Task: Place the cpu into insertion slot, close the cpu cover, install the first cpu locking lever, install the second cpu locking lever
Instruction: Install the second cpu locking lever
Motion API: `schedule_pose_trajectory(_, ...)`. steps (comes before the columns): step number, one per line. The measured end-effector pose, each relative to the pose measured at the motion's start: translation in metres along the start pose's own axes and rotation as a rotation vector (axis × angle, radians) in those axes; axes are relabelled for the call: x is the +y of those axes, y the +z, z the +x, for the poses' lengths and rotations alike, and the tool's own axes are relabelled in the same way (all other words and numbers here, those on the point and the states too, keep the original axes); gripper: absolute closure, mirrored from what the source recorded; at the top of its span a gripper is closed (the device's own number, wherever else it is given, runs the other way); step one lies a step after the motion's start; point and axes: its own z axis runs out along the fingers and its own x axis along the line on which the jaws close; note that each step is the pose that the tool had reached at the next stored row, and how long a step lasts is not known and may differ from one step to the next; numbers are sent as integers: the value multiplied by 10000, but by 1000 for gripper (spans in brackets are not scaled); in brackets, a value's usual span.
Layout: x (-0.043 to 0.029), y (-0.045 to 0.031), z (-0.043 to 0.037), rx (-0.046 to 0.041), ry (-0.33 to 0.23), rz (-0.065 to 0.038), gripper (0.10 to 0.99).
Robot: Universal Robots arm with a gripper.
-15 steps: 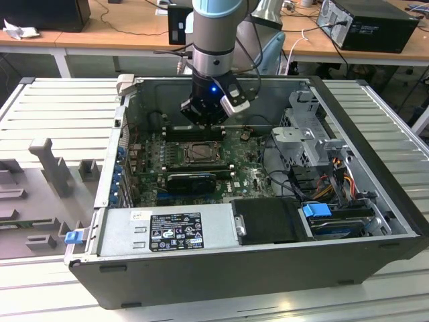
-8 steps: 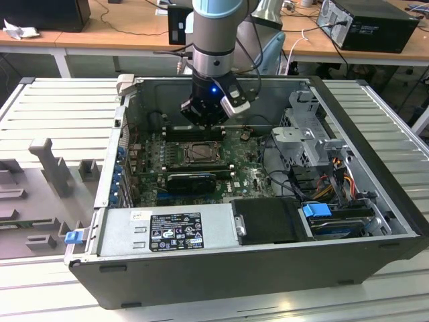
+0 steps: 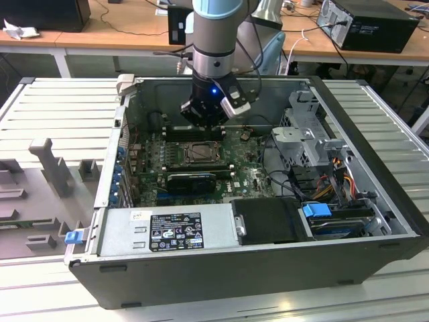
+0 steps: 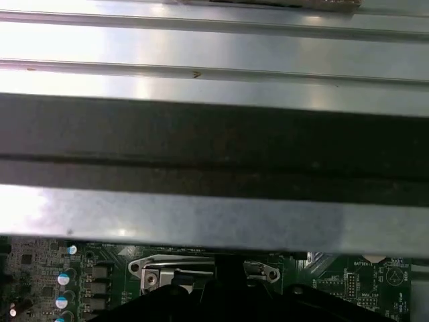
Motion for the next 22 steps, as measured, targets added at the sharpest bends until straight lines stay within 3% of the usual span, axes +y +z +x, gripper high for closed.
schedule_pose_trajectory(6, -6, -145, 0, -2, 0, -42, 980)
schedule_pose_trajectory(22, -118, -156, 5, -3, 2, -45, 980)
